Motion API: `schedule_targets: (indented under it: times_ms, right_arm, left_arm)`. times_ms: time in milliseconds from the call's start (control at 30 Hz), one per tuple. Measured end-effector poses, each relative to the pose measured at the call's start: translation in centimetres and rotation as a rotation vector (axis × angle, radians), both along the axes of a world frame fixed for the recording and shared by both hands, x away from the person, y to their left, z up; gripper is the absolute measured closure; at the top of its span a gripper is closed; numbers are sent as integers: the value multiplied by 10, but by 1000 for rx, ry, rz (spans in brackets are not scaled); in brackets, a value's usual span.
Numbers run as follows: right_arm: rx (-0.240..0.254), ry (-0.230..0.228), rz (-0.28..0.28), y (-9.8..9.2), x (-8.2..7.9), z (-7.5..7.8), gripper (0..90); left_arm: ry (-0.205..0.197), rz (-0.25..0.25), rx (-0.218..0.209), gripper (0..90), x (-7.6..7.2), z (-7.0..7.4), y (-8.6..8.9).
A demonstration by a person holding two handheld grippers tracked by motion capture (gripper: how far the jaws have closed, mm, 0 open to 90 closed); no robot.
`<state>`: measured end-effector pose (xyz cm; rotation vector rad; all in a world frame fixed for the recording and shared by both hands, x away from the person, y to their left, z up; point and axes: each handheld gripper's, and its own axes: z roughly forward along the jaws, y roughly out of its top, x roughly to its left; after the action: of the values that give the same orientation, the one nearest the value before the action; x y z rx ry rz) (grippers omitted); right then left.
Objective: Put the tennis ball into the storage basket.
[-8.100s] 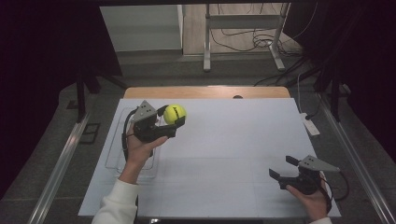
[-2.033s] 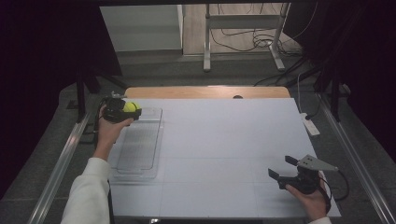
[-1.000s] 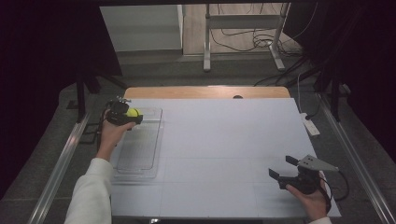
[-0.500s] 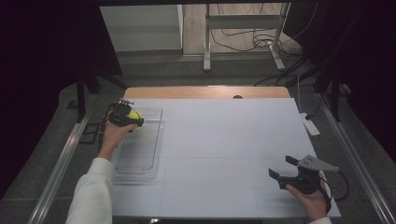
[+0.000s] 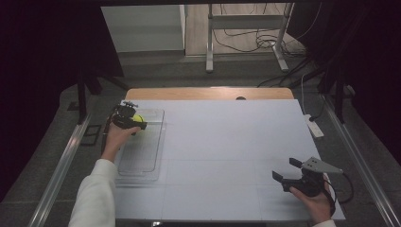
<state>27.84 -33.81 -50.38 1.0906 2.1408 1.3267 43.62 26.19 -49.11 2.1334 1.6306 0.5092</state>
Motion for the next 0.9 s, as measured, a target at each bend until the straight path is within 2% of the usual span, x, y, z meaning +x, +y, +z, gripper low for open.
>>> schedule_targets:
  times_ms: [167, 533, 633, 900]
  right_arm:
    - [0, 0, 0, 0, 0, 0, 93]
    - [-3, -2, -2, 0, 0, 0, 93]
    - [-5, -3, -3, 0, 0, 0, 94]
    - [-4, -3, -2, 0, 0, 0, 94]
  left_arm:
    - [10, 3, 19, 263, 1, -3, -1]
    - [16, 0, 32, 257, 1, -7, -3]
    - [-7, 4, 29, 225, 1, -5, -4]
    - [-84, 8, -27, 178, -7, 7, 1]
